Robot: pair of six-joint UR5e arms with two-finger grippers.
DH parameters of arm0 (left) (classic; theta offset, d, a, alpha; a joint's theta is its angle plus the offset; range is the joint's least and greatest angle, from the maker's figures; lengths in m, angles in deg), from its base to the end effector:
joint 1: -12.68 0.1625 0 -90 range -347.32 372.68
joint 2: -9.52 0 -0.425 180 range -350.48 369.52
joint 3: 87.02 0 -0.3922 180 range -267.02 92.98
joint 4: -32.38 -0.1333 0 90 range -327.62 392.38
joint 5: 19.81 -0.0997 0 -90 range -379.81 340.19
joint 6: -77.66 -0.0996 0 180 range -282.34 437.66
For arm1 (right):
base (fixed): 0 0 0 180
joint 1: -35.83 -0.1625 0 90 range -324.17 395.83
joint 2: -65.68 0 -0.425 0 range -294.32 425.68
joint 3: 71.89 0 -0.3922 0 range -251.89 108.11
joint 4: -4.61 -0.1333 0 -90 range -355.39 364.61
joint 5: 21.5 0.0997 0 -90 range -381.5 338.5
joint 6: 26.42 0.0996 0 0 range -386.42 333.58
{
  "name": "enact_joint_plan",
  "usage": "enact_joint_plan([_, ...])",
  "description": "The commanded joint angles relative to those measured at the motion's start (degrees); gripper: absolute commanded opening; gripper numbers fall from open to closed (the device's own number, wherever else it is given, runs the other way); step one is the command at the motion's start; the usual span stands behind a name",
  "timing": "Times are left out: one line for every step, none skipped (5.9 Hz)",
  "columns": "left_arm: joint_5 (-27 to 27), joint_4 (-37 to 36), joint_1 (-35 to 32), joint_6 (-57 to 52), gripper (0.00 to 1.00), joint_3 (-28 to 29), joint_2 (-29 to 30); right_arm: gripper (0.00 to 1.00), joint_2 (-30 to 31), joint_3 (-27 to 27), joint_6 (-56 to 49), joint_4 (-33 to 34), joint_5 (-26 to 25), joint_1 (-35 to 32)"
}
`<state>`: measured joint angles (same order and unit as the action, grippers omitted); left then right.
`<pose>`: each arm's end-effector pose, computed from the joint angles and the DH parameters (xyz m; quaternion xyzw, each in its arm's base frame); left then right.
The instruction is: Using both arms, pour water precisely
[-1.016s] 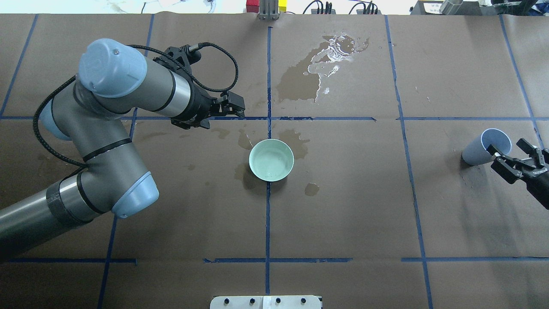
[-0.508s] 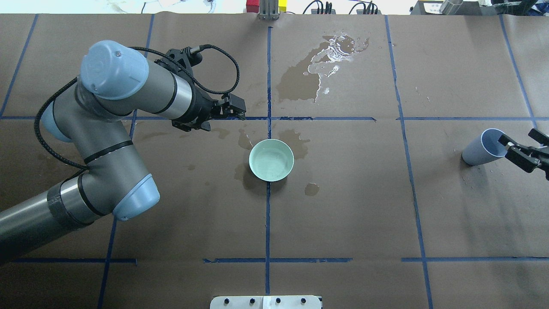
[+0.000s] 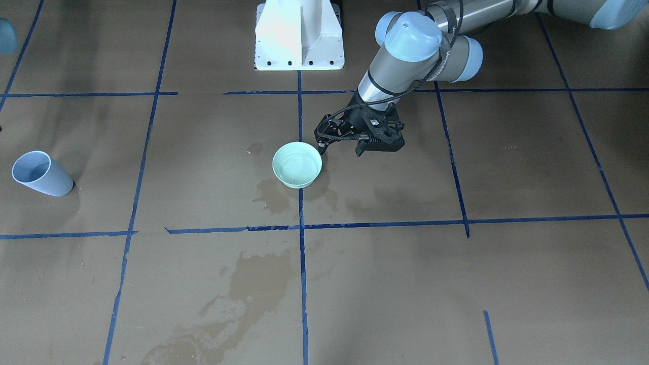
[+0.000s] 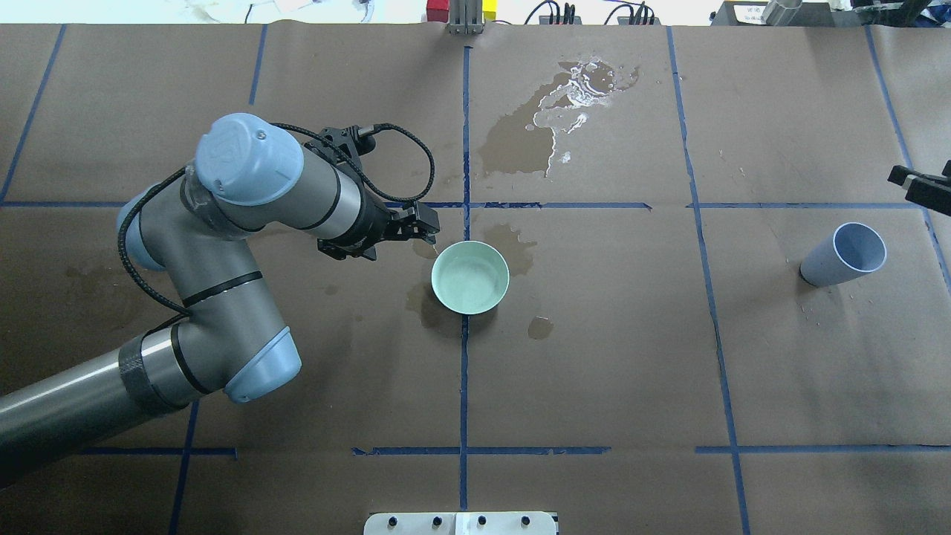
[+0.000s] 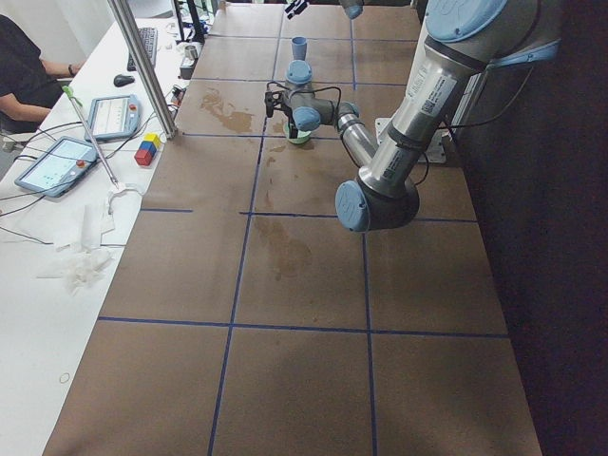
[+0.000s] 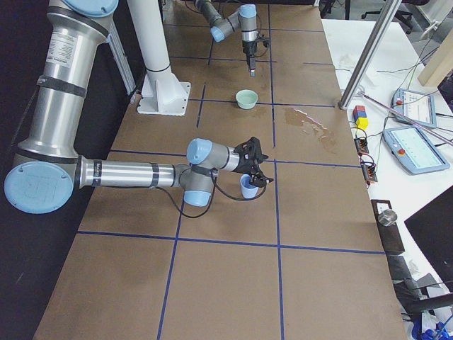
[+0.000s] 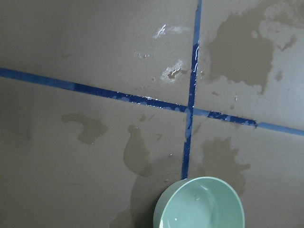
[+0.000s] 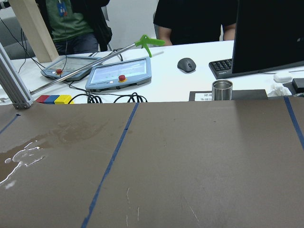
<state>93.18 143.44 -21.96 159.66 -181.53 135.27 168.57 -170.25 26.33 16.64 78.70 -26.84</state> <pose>0.5024 -0.4619 0.2105 0.0220 0.5278 -0.0953 0.8437 -0.0894 -0.4249 0.5401 0.4101 -0.4377 0.1238 0.7905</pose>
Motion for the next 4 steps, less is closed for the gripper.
enact_joint_plan([0.0,-6.9,2.1,-0.1,1.00,4.4,4.4,1.00,-6.2,-0.5,-0.6,12.0,14.4,-9.4])
enact_joint_plan([0.0,-7.3,3.6,0.1,1.00,6.1,4.6,1.00,-7.3,-0.1,-8.2,16.5,22.2,-13.6])
enact_joint_plan([0.0,-7.0,4.1,2.2,1.00,7.3,5.1,1.00,-11.6,-0.5,-20.0,30.5,32.0,-20.6])
enact_joint_plan([0.0,-7.0,4.1,2.5,0.88,9.1,6.3,1.00,-13.7,-0.3,-32.9,43.2,39.6,-25.1])
